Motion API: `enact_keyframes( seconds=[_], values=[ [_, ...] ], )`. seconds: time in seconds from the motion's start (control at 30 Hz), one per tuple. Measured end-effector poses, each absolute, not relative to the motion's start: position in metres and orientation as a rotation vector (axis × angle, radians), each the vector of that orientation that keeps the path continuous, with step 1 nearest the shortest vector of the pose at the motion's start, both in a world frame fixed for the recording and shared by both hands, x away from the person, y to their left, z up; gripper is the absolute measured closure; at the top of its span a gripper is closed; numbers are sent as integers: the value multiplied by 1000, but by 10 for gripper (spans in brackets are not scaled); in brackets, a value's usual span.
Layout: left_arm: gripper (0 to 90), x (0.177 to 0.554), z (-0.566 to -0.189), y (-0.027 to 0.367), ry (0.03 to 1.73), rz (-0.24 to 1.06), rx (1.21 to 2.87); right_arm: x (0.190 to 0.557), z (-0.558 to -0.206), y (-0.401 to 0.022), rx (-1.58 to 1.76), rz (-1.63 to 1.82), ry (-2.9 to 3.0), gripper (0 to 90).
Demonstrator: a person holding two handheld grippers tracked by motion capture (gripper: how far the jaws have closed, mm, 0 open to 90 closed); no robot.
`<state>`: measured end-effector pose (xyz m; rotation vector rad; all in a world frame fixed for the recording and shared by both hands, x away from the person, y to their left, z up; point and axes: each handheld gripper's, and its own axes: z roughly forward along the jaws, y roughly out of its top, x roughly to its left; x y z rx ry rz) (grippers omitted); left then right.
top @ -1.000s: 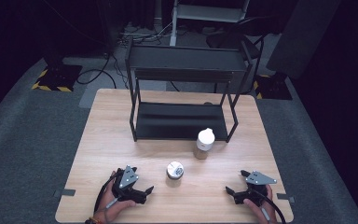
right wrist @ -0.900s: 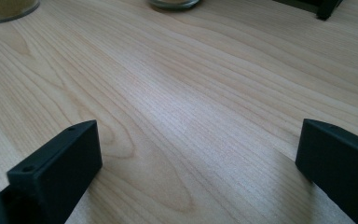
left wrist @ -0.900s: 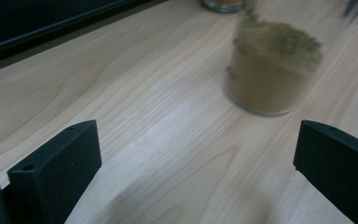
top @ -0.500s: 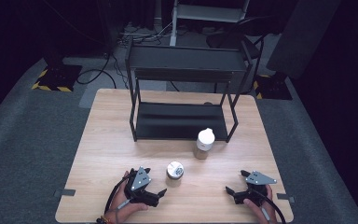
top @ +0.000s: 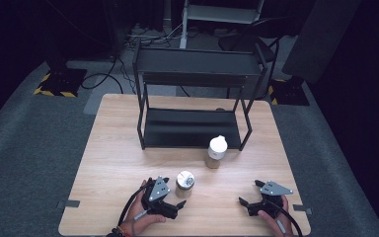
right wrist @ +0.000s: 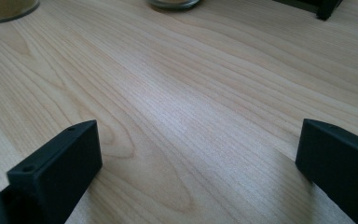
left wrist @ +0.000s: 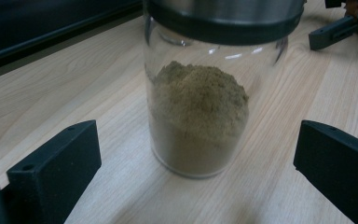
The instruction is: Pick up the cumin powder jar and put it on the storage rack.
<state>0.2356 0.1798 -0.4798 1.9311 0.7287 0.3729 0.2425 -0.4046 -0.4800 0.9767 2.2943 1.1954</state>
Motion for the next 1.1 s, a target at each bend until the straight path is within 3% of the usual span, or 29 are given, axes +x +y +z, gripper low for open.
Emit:
enact_keyframes(
  seconds=[0.8,1.0,1.1],
  values=[
    [9,254,-479,158,752,346,1851,243,-480,-405,974,1196,2296,0],
    [75,255,-481,156,740,357,1844,243,-480,-405,975,1196,2296,0],
    [164,258,-482,158,713,353,1853,243,-480,-405,974,1197,2296,0]
  ],
)
